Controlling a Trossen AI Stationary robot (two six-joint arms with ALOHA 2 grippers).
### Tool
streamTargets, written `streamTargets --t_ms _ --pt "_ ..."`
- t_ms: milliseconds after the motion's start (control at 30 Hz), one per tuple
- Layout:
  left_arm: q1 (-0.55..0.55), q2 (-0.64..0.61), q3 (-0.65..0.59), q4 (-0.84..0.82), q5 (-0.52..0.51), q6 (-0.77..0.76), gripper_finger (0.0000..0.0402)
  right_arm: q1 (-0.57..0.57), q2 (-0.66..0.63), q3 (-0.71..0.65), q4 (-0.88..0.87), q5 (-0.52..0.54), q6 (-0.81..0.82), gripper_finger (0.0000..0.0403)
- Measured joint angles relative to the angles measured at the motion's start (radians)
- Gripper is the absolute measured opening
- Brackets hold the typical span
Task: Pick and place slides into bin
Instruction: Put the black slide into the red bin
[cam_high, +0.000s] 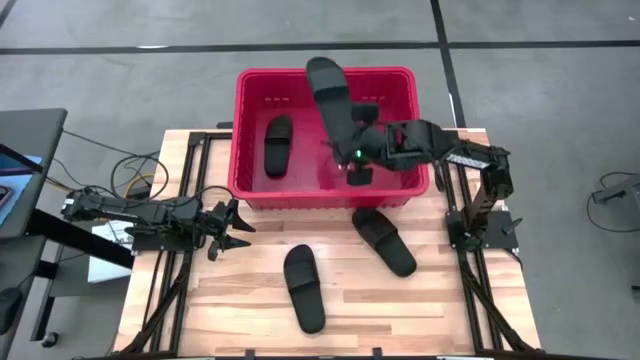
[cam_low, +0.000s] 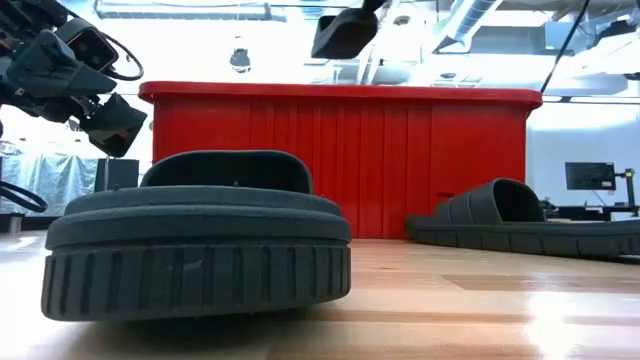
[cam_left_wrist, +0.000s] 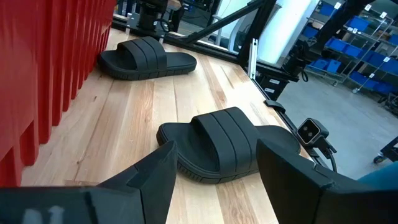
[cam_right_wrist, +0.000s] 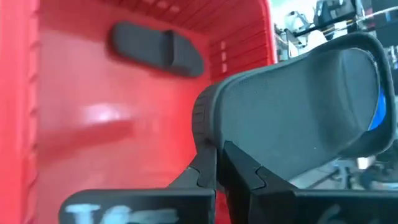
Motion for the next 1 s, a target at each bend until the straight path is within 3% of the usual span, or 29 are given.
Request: streamTargets --t_ms 333,1000 --pt "0.0 0.0 0.0 0.0 0.0 0.0 0.021 -0.129 0.003 0.0 0.158 -0.137 -0.002 0.0" --pt "0.0 0.0 0.0 0.0 0.0 0.0 0.021 -0.16 0.303 -0.001 0.192 -0.207 0.003 0.0"
